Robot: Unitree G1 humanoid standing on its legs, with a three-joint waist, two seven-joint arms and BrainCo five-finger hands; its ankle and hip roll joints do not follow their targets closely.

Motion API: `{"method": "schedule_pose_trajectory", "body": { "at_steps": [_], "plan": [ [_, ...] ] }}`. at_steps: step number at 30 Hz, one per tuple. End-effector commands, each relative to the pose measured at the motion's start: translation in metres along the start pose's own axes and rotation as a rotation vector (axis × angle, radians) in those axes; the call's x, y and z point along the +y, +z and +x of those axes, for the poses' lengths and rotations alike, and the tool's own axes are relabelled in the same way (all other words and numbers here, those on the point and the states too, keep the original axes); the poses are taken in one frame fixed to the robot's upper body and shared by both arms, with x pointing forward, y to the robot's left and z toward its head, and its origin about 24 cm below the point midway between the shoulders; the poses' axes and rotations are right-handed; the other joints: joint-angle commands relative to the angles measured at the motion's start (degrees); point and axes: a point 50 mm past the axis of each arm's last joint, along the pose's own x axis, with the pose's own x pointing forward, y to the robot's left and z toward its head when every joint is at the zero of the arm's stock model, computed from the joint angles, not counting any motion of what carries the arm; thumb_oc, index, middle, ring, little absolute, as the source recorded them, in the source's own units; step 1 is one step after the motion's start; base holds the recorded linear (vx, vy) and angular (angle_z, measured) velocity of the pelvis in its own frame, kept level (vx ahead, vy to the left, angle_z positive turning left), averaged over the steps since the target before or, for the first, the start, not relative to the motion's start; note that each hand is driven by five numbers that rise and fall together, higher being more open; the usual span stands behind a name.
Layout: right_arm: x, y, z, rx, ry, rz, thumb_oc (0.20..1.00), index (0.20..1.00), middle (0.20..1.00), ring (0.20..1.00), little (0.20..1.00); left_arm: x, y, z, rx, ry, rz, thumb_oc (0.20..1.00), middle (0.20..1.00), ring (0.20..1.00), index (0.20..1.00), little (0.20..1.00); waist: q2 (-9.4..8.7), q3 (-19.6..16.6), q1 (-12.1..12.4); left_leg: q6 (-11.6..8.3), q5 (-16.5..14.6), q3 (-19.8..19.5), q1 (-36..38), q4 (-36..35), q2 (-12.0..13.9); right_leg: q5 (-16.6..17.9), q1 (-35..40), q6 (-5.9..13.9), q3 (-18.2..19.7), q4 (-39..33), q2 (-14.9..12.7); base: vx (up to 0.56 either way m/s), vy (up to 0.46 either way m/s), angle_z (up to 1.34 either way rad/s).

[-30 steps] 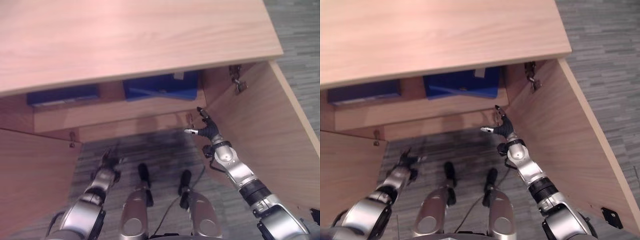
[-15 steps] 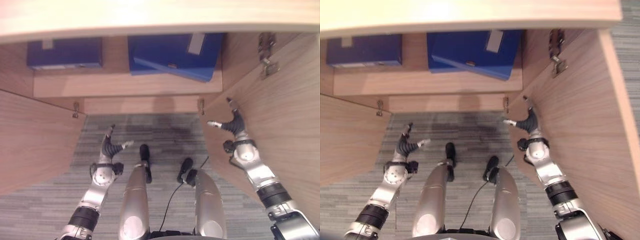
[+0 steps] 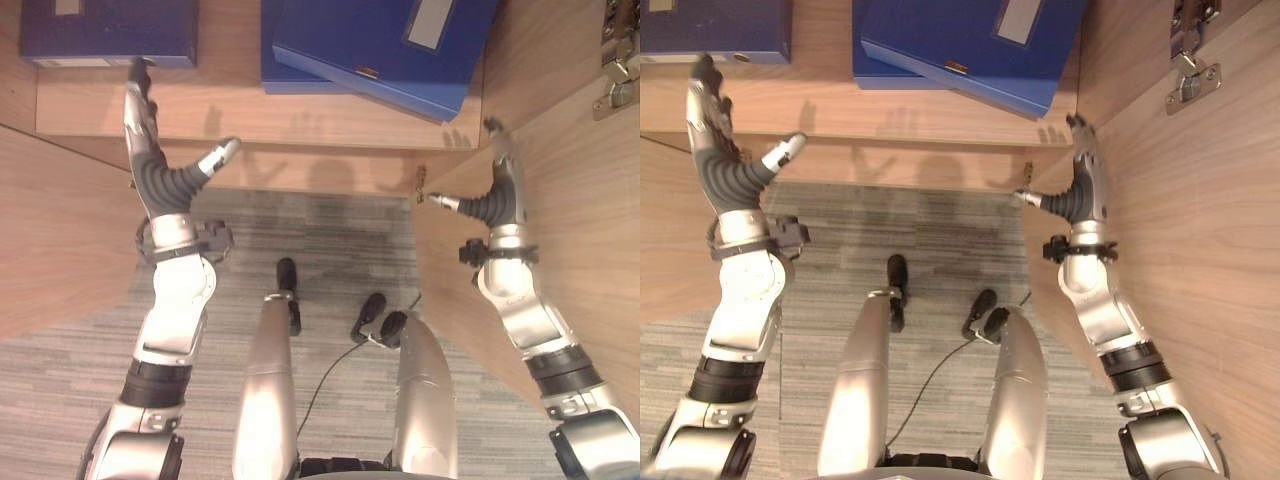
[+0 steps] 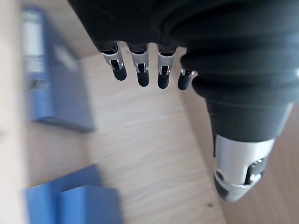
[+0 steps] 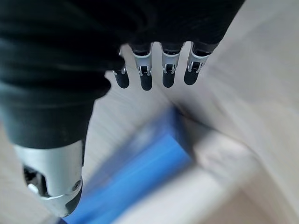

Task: Put the empty folder in the office cabinet

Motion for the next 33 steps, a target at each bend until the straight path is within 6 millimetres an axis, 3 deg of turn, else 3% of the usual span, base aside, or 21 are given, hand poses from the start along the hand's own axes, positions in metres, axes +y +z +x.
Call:
{"method": "schedule_pose_trajectory", "body": {
  "at_steps": [1,4,5,6,10,17,25,27,33],
  "plan": [
    [-0.008,0.012,0.010,-0.144,-0.074,-0.099,1.000,1.000,1.000,1.000,1.000,0.000,-0.003,-0.012,-0.022,-0.012,0.020,1.000,1.000,1.000,1.000,1.000,0.02,-7.26,0.31,1.46,-11.61,-1.39,1.50,4.56,0.23,4.68,2.43,7.01,4.50,-7.77,-0.46,0.00,0.000,0.00],
    [-0.021,0.023,0.033,-0.219,-0.131,-0.173,1.000,1.000,1.000,1.000,1.000,-0.007,0.001,-0.001,-0.041,-0.030,-0.024,1.000,1.000,1.000,1.000,1.000,0.08,-7.66,0.59,1.43,-11.48,-1.39,1.94,4.00,0.07,4.85,2.81,7.20,4.40,-8.17,-0.58,0.00,0.000,0.00],
    [-0.030,0.025,0.050,-0.243,-0.156,-0.236,1.000,1.000,1.000,1.000,1.000,-0.010,0.002,0.005,-0.053,-0.049,-0.030,1.000,1.000,1.000,1.000,1.000,0.05,-7.89,1.06,1.35,-11.36,-1.50,2.32,3.47,0.04,4.78,3.31,7.24,4.22,-8.45,-0.70,0.00,0.000,0.00],
    [-0.030,0.026,0.051,-0.244,-0.156,-0.236,1.000,1.000,1.000,1.000,1.000,-0.010,0.002,0.005,-0.054,-0.047,-0.031,1.000,1.000,1.000,1.000,1.000,0.09,-7.78,1.00,1.34,-11.35,-1.50,2.36,3.45,0.04,4.79,3.34,7.24,4.22,-8.46,-0.70,0.00,0.000,0.00],
    [-0.062,0.027,0.088,-0.251,-0.238,-0.380,1.000,1.000,1.000,1.000,1.000,-0.016,0.005,0.010,-0.059,-0.073,-0.080,1.000,1.000,1.000,1.000,1.000,-0.37,-8.26,2.43,1.13,-11.31,-1.69,3.08,3.03,-0.25,4.64,4.36,7.29,3.89,-8.80,-0.95,0.00,-0.008,0.03],
    [-0.081,0.022,0.121,-0.208,-0.205,-0.537,1.000,1.000,1.000,1.000,1.000,-0.023,0.004,0.009,-0.042,-0.113,-0.127,1.000,1.000,1.000,1.000,1.000,-0.75,-7.70,4.94,0.75,-10.96,-2.18,3.43,2.52,-0.44,4.71,5.47,7.44,2.91,-9.37,-1.39,0.00,-0.016,0.06],
    [-0.068,0.021,0.146,-0.166,-0.032,-0.643,1.000,1.000,1.000,1.000,1.000,-0.039,0.014,0.006,-0.045,-0.160,-0.256,1.000,1.000,1.000,1.000,1.000,-0.71,-6.85,7.73,0.49,-10.57,-2.97,2.90,2.77,-0.88,4.68,6.02,7.69,1.85,-9.12,-2.21,0.00,-0.010,0.10],
    [-0.065,0.021,0.146,-0.166,-0.017,-0.634,1.000,1.000,1.000,1.000,1.000,-0.040,0.014,0.006,-0.042,-0.162,-0.264,1.000,1.000,1.000,1.000,1.000,-0.71,-6.77,7.80,0.48,-10.62,-3.00,2.72,2.96,-0.93,4.53,6.01,7.64,1.79,-8.97,-2.29,0.00,-0.008,0.15],
    [-0.027,0.034,0.135,-0.238,0.130,-0.587,1.000,1.000,1.000,1.000,1.000,-0.045,0.014,0.006,-0.025,-0.164,-0.285,1.000,1.000,1.000,1.000,1.000,-0.94,-6.43,8.20,0.54,-10.94,-3.43,1.86,4.06,-1.21,3.64,5.66,7.15,1.37,-7.59,-2.74,0.00,0.000,0.02]
  ]
}}
